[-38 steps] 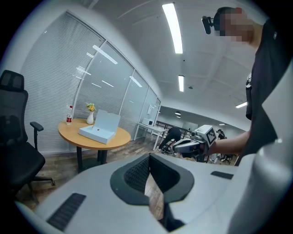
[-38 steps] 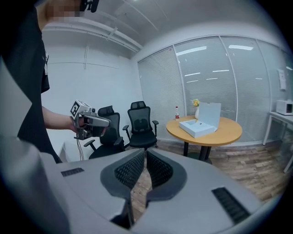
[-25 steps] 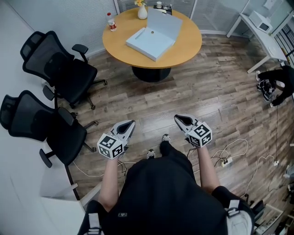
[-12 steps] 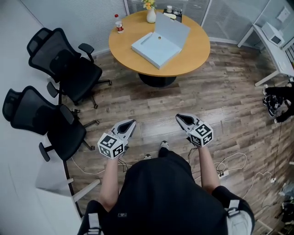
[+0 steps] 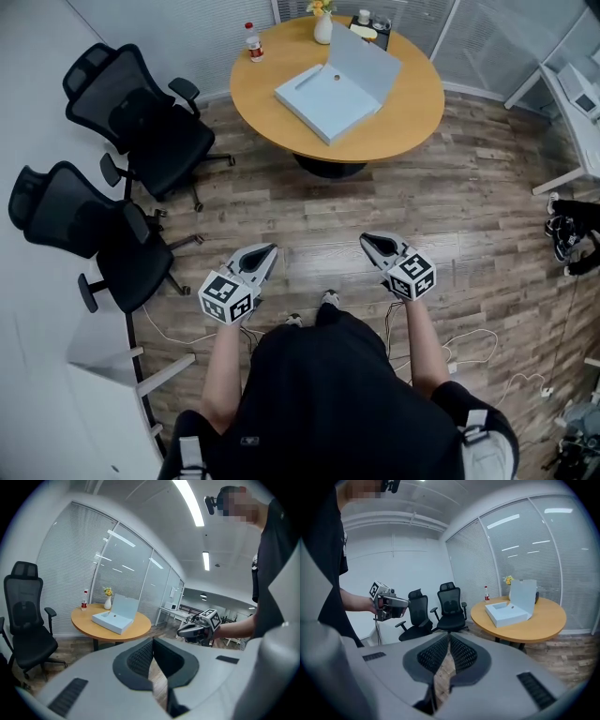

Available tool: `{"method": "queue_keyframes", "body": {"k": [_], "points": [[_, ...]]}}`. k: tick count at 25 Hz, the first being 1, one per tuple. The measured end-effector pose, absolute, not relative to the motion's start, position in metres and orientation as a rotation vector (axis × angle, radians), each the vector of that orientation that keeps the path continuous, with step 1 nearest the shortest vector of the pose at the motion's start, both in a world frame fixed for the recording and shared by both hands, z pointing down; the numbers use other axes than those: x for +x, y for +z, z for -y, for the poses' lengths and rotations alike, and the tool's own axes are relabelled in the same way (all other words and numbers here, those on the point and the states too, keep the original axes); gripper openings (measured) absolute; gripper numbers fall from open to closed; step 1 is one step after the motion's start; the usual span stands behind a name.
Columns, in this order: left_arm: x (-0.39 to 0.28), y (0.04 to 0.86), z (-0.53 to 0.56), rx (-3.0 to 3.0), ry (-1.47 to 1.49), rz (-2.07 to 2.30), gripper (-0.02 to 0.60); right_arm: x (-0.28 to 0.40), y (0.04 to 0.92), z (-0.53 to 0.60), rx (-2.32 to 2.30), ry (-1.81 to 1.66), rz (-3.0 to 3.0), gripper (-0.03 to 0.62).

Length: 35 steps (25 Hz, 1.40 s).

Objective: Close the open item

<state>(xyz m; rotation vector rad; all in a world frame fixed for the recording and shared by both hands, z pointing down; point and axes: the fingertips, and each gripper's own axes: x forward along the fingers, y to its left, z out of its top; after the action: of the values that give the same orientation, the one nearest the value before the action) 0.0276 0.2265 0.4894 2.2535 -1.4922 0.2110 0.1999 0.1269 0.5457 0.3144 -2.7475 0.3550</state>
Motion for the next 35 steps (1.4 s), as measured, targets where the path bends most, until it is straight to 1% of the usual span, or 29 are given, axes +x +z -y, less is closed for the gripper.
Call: {"method": "queue_keyframes", "body": {"k": [13, 24, 35], "points": [[0.046, 0.496, -0.198, 2.25, 0.236, 1.5, 0.006, 0.217, 0.557, -0.098, 0.279, 0.356, 2.74, 0.012], [0.028, 0.496, -0.17, 2.288, 0.215, 1.458, 0.006, 0.21, 0.556, -0.074, 0.359, 0.35, 2.718, 0.012], [-0.031, 0.496, -0.135, 2.289, 0.171, 1.435, 0.006, 0.147, 0.553, -0.049, 0.375, 0.35, 2.7, 0.012]]}}
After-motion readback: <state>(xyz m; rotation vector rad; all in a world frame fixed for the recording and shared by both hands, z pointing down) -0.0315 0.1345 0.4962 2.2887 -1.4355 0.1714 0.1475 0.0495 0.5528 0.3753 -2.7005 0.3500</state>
